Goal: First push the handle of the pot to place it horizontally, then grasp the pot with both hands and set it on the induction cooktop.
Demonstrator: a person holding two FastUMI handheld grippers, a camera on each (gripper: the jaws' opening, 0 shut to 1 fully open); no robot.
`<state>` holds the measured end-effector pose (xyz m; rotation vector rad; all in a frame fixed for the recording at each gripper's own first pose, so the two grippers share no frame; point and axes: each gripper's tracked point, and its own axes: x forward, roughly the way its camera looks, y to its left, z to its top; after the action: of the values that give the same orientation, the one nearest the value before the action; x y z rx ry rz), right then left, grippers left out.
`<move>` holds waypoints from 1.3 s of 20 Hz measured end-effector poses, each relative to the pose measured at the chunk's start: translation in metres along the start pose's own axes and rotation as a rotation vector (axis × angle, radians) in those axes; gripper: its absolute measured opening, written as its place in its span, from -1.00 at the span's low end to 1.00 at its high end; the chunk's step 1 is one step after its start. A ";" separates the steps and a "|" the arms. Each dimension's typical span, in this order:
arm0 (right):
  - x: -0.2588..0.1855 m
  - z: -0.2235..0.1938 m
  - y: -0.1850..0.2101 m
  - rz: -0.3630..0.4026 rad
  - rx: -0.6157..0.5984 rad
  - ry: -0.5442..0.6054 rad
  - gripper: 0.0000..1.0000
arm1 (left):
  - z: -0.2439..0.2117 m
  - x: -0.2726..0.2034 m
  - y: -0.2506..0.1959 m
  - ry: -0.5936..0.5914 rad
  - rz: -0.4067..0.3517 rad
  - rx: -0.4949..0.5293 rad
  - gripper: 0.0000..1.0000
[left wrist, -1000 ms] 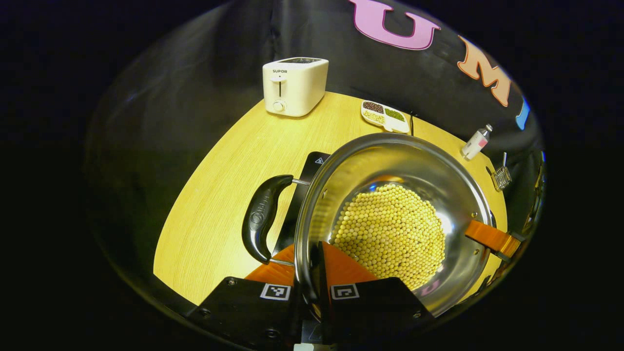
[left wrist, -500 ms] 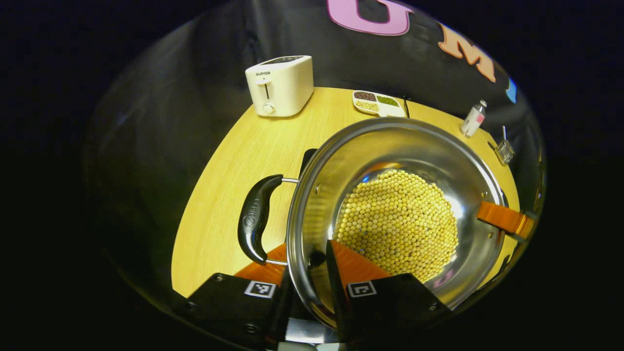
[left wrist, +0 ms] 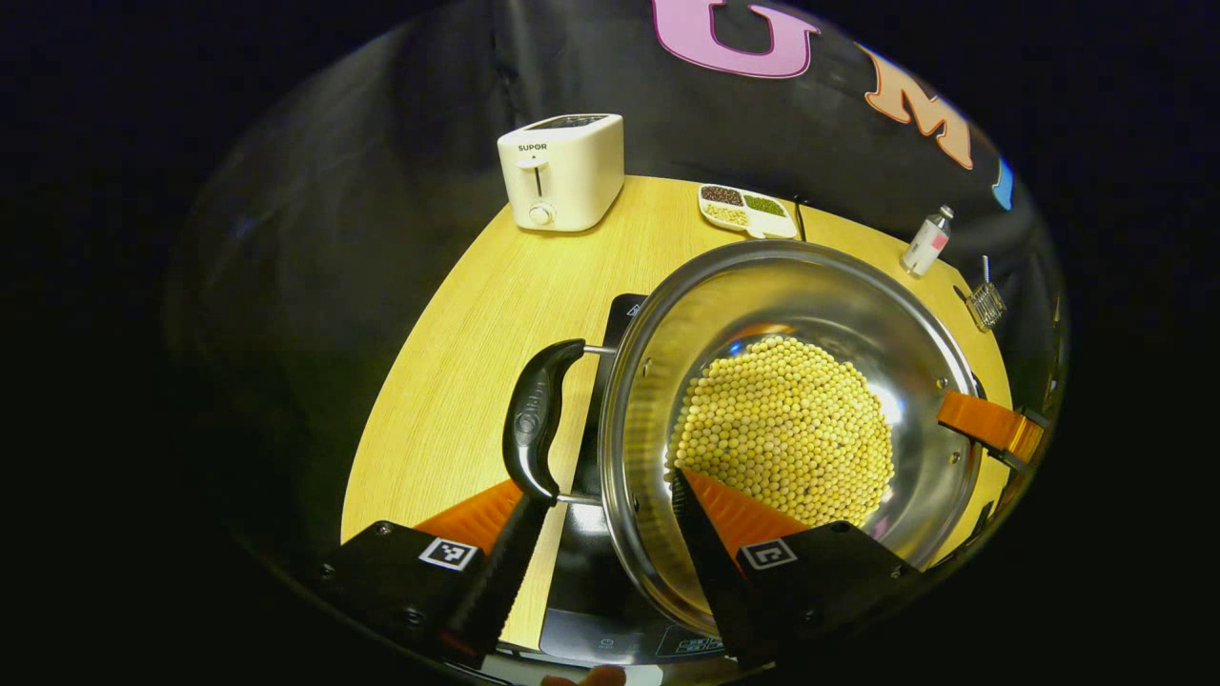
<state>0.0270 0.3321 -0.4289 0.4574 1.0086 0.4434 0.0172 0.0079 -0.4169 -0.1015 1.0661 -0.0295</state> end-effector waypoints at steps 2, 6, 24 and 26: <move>-0.003 0.000 0.000 0.000 -0.006 -0.002 0.02 | 0.003 -0.005 0.002 -0.014 0.005 -0.001 0.74; -0.009 -0.003 0.001 -0.001 -0.028 -0.001 0.04 | 0.015 -0.015 0.008 -0.049 0.020 -0.012 0.78; -0.048 0.018 -0.012 -0.032 -0.142 -0.097 0.43 | 0.068 -0.061 -0.022 -0.226 -0.012 -0.022 0.77; -0.053 0.020 -0.014 -0.031 -0.149 -0.109 0.52 | 0.070 -0.063 -0.026 -0.230 -0.009 -0.010 0.77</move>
<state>0.0225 0.2888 -0.3904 0.3282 0.8700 0.4578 0.0485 -0.0083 -0.3259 -0.1158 0.8357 -0.0197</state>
